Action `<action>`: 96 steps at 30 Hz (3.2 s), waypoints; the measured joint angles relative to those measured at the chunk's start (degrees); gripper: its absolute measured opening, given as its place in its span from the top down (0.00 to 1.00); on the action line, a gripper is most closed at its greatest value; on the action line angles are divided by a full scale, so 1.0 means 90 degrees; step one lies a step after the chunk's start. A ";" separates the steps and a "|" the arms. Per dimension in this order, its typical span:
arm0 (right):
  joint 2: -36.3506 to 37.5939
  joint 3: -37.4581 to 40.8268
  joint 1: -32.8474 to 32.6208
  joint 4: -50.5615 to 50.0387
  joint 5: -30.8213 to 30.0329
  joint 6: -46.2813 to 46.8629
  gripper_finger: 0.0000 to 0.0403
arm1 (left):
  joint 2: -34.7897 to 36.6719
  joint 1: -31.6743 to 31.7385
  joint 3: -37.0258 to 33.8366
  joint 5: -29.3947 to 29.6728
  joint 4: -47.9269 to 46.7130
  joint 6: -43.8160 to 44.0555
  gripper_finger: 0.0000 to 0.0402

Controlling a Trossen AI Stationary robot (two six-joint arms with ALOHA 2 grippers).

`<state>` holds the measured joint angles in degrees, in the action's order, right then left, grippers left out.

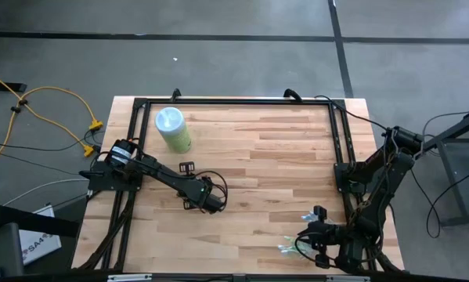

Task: Pick & Place toothbrushing station
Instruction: Return to Home Position

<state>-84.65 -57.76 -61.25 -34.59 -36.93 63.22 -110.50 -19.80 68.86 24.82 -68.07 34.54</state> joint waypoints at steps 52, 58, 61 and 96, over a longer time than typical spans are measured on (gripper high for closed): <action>0.1242 0.0000 0.1249 0.1369 -0.0530 -0.2831 0.78 | 0.1677 -0.0315 0.0051 -0.1001 0.1188 -0.0681 0.89; 0.1242 0.0000 0.2829 0.2427 0.1317 -0.4725 0.78 | 0.2709 -0.0601 0.0051 -0.0959 0.2216 -0.1827 0.89; 0.1242 0.0000 0.3593 0.2758 0.2337 -0.5347 0.78 | 0.3182 -0.0695 0.0051 -0.0959 0.2709 -0.2538 0.89; 0.3838 0.2491 0.8133 0.3551 0.7065 -0.6126 0.78 | 0.7119 0.1133 -0.2856 -0.2818 0.4750 -0.3966 0.89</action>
<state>-50.10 -35.34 11.94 -2.63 26.66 8.09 -46.43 -9.60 43.16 -0.54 -25.33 -1.15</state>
